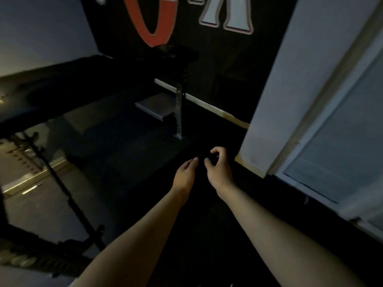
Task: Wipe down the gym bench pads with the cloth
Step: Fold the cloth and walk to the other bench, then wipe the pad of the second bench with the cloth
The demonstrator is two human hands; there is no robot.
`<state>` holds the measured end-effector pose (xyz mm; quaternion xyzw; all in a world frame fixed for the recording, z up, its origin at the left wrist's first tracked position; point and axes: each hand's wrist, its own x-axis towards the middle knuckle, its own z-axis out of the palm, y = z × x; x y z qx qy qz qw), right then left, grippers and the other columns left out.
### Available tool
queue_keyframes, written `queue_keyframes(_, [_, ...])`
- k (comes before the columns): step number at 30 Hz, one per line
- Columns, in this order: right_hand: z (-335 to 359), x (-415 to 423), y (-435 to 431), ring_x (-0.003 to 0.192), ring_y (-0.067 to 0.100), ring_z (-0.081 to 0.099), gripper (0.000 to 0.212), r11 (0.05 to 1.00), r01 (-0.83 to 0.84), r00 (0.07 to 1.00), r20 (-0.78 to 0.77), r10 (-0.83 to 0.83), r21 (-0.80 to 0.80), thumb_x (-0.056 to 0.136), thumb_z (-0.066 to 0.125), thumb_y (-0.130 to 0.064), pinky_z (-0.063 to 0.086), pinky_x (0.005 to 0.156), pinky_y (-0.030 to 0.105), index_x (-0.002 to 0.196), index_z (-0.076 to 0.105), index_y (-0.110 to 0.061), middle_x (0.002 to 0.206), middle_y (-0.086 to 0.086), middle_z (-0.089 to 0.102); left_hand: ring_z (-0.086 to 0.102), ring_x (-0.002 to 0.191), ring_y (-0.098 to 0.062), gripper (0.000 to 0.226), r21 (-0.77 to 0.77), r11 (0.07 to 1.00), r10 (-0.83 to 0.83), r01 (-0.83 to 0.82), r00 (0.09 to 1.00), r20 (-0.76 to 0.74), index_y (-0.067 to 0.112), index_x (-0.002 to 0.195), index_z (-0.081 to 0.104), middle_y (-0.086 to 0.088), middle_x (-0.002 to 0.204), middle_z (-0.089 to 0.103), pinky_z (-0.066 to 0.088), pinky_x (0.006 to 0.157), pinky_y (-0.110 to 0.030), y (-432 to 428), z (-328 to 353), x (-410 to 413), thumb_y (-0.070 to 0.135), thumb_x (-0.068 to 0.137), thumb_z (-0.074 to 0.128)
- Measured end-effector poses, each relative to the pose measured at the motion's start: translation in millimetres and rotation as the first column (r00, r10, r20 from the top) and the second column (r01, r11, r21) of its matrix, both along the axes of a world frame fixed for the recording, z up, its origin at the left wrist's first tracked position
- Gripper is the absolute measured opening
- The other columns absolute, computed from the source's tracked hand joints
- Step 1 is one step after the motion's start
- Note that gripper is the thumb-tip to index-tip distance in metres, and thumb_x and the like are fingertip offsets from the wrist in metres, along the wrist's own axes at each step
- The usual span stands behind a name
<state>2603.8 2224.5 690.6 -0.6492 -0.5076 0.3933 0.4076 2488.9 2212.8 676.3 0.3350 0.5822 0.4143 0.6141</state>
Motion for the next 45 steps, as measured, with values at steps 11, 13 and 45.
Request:
queue_keyframes(11, [47,-53,132,0.093,0.004,0.053,0.023,0.840,-0.540,0.842,-0.043,0.538,-0.059,0.090,0.059,-0.015,0.042,0.064,0.018,0.101,0.055,-0.033,0.115,-0.005,0.050,0.071,0.073,-0.019,0.024,0.027,0.876,0.477,-0.482,0.855,-0.205,0.020,0.113,0.065,-0.007,0.094,0.073,0.055,0.060,-0.031,97,37,-44,0.037,0.104,0.050])
queue_keyframes(13, [54,-87,146,0.096,0.002,0.051,0.028,0.741,-0.670,0.742,-0.029,0.670,-0.034,0.092,0.055,-0.007,0.040,0.069,0.013,0.110,0.059,-0.028,0.120,-0.007,0.045,0.070,0.074,-0.017,0.023,0.039,0.843,0.532,-0.537,0.820,-0.214,0.020,0.115,0.064,-0.006,0.096,0.073,0.052,0.058,-0.027,102,42,-77,0.035,0.104,0.050])
queue_keyframes(45, [27,-738,347,0.131,0.017,0.038,0.041,0.066,-0.933,0.163,0.254,0.953,0.353,0.090,0.061,-0.007,0.012,0.102,0.002,0.131,0.059,-0.005,0.142,0.007,0.039,0.048,0.135,-0.028,0.051,0.187,0.300,0.694,-0.935,0.080,-0.716,0.013,0.142,0.052,-0.008,0.144,0.055,0.036,0.114,-0.042,206,0,-658,0.018,0.092,0.060])
